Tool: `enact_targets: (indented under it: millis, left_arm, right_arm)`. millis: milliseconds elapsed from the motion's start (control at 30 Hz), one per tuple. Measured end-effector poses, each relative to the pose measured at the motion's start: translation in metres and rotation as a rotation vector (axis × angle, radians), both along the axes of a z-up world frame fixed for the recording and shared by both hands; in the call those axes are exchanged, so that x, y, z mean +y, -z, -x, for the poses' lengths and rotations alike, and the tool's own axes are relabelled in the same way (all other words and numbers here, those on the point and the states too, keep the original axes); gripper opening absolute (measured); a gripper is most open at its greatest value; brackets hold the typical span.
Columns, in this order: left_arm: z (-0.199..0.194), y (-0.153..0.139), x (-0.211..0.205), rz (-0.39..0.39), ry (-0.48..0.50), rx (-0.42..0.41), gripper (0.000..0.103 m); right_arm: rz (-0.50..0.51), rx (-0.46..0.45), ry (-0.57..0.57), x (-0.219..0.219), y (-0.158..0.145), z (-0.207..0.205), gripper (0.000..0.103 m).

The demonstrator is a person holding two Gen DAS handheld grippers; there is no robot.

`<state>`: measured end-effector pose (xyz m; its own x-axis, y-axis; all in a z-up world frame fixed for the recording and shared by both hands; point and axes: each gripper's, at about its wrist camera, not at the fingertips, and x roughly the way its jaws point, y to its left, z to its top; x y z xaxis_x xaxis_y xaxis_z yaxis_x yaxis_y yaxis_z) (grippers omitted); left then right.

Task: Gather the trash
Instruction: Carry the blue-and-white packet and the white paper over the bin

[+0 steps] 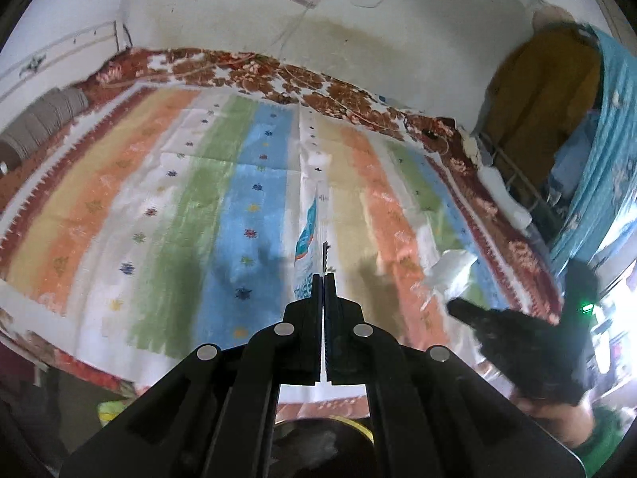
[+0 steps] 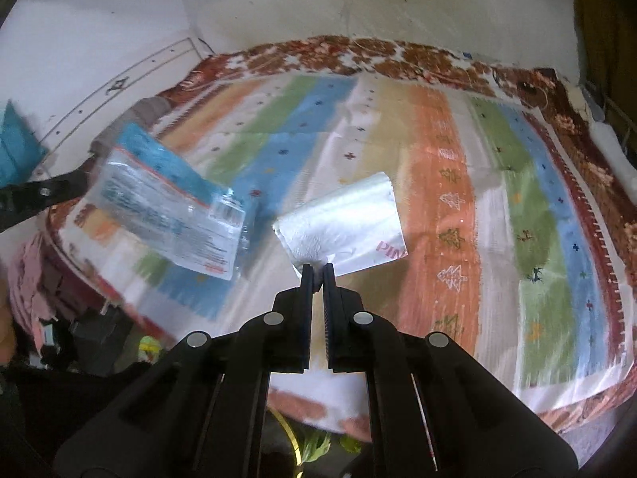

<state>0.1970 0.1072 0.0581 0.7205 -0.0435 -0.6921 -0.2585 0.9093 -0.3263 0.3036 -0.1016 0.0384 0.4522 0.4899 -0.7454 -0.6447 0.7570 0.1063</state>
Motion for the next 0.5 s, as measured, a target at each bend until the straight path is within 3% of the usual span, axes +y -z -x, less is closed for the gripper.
enact_targets:
  millis: [233, 500]
  left_arm:
    - [0.039, -0.001, -0.006, 0.023, 0.016, 0.005, 0.0]
    - [0.079, -0.004, -0.029, 0.031, 0.129, -0.064, 0.0]
  right_arm:
    - [-0.014, -0.026, -0.032, -0.01, -0.014, 0.054, 0.004]
    - [-0.023, -0.003, -0.043, -0.025, -0.007, 0.104, 0.004]
